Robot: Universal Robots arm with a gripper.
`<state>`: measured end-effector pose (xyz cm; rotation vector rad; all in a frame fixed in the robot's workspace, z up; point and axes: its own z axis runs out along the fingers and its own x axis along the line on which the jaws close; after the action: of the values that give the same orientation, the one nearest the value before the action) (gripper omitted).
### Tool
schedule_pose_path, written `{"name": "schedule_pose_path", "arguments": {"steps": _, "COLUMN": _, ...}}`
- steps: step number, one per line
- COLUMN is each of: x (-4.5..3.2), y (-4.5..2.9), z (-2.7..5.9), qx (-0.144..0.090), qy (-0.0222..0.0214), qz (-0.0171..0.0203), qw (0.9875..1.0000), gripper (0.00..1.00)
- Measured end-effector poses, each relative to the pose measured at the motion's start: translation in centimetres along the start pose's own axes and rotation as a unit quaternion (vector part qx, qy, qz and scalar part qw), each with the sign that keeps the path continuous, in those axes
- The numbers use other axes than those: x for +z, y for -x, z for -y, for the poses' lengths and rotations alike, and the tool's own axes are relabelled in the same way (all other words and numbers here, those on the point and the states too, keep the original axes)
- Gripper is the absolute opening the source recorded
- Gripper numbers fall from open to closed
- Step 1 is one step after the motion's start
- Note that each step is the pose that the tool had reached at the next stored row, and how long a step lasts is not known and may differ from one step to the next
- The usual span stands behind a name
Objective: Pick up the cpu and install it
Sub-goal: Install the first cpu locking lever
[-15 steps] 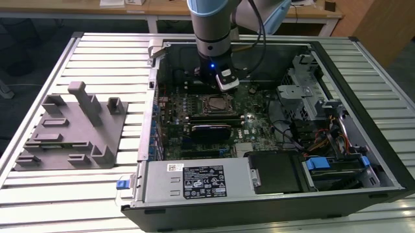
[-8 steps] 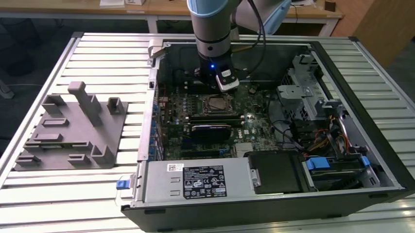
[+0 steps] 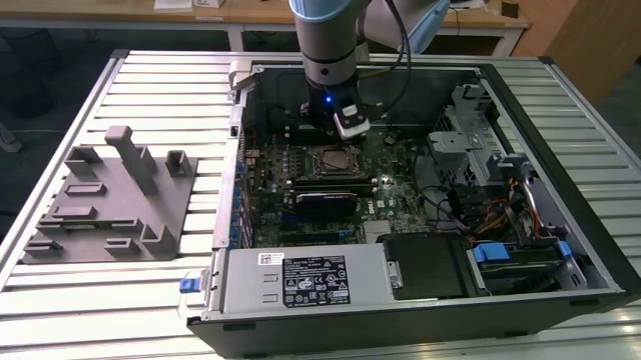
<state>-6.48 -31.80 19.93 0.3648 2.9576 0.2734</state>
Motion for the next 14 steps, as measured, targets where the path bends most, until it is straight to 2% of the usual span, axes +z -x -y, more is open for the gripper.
{"name": "schedule_pose_path", "arguments": {"steps": 4, "x": -0.05, "y": -0.01, "z": 0.06, "qx": 0.000, "qy": 0.0013, "qz": 0.0015, "qw": 1.0000, "gripper": 0.11}}
{"name": "schedule_pose_path", "arguments": {"steps": 8, "x": -0.10, "y": -0.14, "z": 0.21, "qx": 0.000, "qy": 0.0084, "qz": 0.0054, "qw": 1.0000, "gripper": 0.11}}
{"name": "schedule_pose_path", "arguments": {"steps": 10, "x": -0.11, "y": -0.23, "z": 0.29, "qx": -0.001, "qy": 0.0106, "qz": 0.0107, "qw": 0.9999, "gripper": 0.11}}
{"name": "schedule_pose_path", "arguments": {"steps": 13, "x": -0.08, "y": -0.33, "z": 0.42, "qx": -0.003, "qy": 0.0139, "qz": 0.0227, "qw": 0.9996, "gripper": 0.11}}
{"name": "schedule_pose_path", "arguments": {"steps": 14, "x": -0.07, "y": -0.42, "z": 0.47, "qx": -0.003, "qy": 0.0147, "qz": 0.0254, "qw": 0.9996, "gripper": 0.11}}
